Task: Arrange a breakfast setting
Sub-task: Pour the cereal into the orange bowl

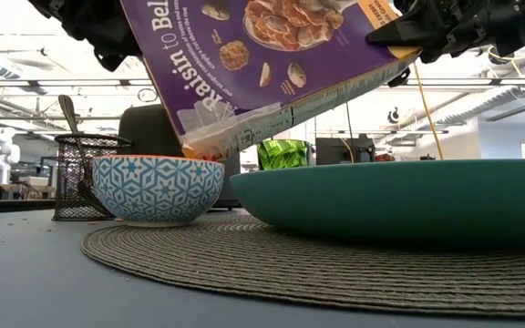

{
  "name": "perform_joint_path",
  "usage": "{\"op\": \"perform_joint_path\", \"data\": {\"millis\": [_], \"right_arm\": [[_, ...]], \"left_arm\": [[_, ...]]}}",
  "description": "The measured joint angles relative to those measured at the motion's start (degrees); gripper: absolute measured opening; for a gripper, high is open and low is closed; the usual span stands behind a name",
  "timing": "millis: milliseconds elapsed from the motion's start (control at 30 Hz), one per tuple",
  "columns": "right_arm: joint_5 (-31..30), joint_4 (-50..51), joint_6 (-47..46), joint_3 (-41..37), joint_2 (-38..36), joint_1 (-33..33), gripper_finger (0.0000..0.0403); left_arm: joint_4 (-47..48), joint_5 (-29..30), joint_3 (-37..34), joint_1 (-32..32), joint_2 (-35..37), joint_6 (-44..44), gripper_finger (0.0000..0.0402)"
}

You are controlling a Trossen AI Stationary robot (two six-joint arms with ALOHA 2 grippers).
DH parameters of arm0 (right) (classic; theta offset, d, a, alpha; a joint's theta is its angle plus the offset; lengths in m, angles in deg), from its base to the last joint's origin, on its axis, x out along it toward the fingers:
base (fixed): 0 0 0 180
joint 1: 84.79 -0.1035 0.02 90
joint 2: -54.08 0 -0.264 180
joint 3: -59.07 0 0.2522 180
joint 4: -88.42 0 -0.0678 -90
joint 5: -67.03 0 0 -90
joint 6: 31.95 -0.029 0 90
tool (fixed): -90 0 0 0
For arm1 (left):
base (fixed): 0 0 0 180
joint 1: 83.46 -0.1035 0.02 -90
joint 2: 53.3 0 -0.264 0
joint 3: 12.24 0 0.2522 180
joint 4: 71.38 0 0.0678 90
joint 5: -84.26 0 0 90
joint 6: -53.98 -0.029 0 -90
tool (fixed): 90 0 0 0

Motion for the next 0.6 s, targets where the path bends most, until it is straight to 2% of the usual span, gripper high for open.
{"op": "perform_joint_path", "data": {"millis": [367, 600], "right_arm": [[0.0, -12.4, 1.3, 0.0, 0.0, 0.0, 0.0178], [0.1, -11.9, 2.5, 0.1, -0.1, 0.0, 0.0178]], "left_arm": [[-0.8, 0.1, 0.1, 0.0, 0.2, 0.0, 0.0005], [-0.7, 0.3, 0.1, 0.0, 0.2, -1.1, 0.0005]]}}
